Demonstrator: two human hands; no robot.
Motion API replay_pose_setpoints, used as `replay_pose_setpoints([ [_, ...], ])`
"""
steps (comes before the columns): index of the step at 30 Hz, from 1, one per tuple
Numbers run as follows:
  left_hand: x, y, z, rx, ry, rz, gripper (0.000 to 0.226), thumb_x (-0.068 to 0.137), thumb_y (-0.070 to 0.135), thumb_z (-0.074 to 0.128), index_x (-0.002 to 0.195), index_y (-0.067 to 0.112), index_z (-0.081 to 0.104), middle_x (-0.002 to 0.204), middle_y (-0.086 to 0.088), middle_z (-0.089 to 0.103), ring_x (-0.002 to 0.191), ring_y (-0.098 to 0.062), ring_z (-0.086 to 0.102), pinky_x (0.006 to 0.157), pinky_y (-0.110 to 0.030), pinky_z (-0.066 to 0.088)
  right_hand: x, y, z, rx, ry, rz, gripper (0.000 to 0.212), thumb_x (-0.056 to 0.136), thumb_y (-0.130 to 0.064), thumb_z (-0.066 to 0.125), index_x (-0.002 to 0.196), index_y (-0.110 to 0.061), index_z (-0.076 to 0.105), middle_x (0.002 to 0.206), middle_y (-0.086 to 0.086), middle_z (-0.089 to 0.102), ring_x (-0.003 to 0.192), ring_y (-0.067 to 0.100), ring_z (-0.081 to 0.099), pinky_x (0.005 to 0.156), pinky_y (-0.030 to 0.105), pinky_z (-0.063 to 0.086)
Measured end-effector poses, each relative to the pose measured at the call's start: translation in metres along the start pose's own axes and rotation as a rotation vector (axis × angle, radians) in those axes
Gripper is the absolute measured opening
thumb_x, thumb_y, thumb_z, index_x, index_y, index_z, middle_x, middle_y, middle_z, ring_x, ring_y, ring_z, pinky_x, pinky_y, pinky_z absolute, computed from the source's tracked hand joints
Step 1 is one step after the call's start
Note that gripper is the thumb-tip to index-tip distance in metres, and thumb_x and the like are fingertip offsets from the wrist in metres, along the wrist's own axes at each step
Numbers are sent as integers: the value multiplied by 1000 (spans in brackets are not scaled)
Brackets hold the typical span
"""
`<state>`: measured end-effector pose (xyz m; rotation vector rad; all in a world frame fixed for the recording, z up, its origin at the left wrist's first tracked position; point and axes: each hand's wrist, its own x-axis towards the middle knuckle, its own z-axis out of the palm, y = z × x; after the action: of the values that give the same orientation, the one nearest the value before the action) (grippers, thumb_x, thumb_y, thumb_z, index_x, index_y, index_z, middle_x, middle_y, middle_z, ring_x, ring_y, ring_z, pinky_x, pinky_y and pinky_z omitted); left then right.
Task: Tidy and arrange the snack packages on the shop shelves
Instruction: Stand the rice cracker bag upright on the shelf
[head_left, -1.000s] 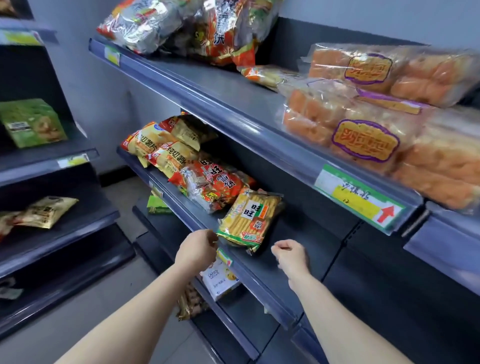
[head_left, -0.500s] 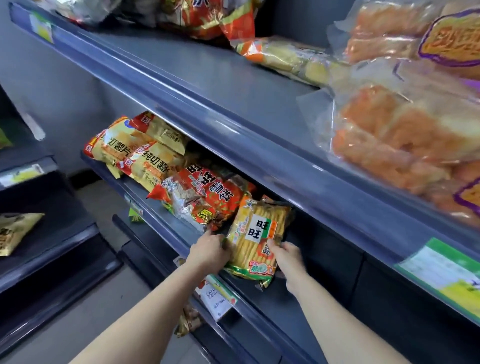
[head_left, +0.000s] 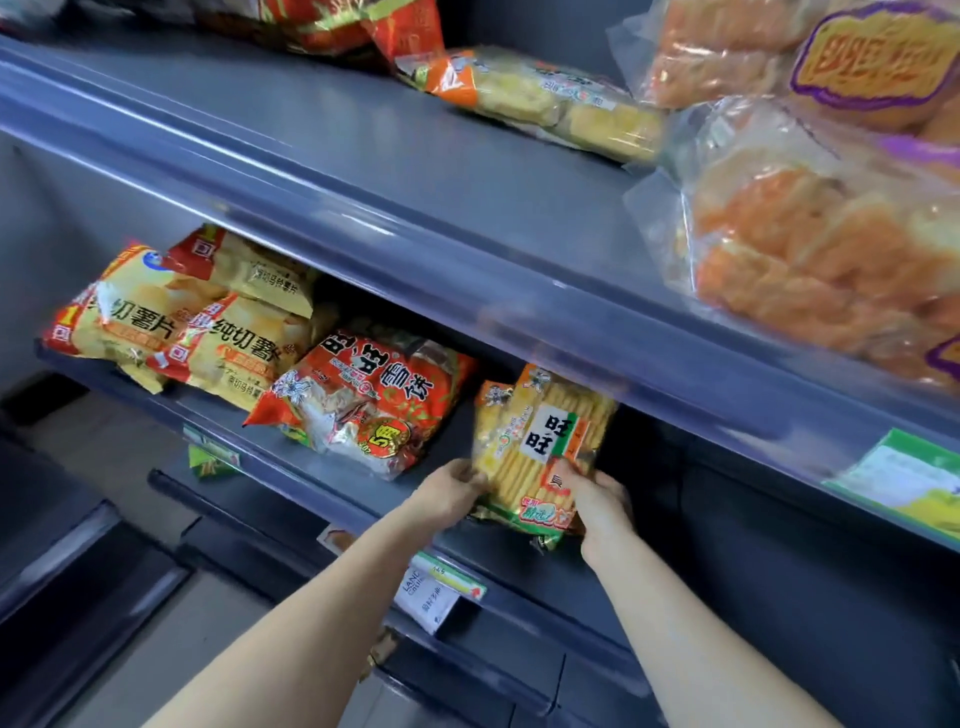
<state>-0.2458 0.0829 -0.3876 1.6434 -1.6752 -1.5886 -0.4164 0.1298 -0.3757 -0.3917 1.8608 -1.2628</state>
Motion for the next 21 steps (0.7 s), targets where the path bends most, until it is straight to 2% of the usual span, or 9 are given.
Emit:
replay_pose_setpoints([
  [2,0,-4,5,-9,-47,19,50,98,32,53,140,9,43,137,-10,53,120,-26,54,100,-36,45,-1,0,0,-97,37,-32,15,89,-22,67,95,-9,67,89,8,70,74,21,66,59,27,50],
  [5,-3,-4,2,106,-77,109,53,95,29,57,142,10,41,138,-8,53,125,-24,52,104,-34,42,0,0,2,-203,146,-74,23,90,-23,63,111,-13,64,103,9,69,88,27,67,75,38,57],
  [7,-7,4,-9,279,52,260,44,91,26,62,132,11,55,127,-9,62,117,-27,58,93,-29,45,-3,-4,7,-386,257,-155,33,89,-27,63,121,-21,58,116,10,65,103,30,62,87,45,53],
  [10,-16,22,-42,449,357,469,29,89,20,61,117,13,67,112,-10,64,105,-30,57,83,-33,45,-18,-15,28,-641,333,-375,40,89,-26,61,128,-25,54,135,11,53,130,30,40,104,43,36],
  [12,-14,27,-72,615,527,452,34,90,24,58,124,17,62,123,-9,57,115,-30,48,91,-37,42,-31,-26,51,-624,221,-472,39,90,-25,60,129,-24,56,136,6,53,129,28,42,101,37,35],
  [15,-4,15,-115,821,628,206,59,88,33,60,142,21,39,150,-15,30,140,-33,23,111,-49,23,-42,-33,89,-510,-61,-455,39,91,-25,61,129,-20,56,129,4,59,119,24,53,94,28,40],
  [18,7,-5,-146,698,560,-33,83,86,36,63,151,17,15,159,-17,6,146,-36,8,115,-54,14,-47,-30,119,-367,-357,-173,57,93,-26,61,143,-12,37,141,8,46,124,24,48,101,29,38],
  [20,13,-17,-157,551,507,-138,88,87,36,63,152,13,7,157,-18,13,143,-37,18,113,-51,23,-43,-20,134,-302,-447,8,69,92,-32,63,148,-13,27,143,10,44,120,28,52,105,40,43],
  [21,14,-21,-160,493,501,-155,88,87,38,63,151,11,10,154,-19,23,139,-38,26,111,-49,28,-41,-15,140,-260,-467,79,68,91,-33,64,146,-14,30,141,10,46,117,29,54,102,42,46],
])
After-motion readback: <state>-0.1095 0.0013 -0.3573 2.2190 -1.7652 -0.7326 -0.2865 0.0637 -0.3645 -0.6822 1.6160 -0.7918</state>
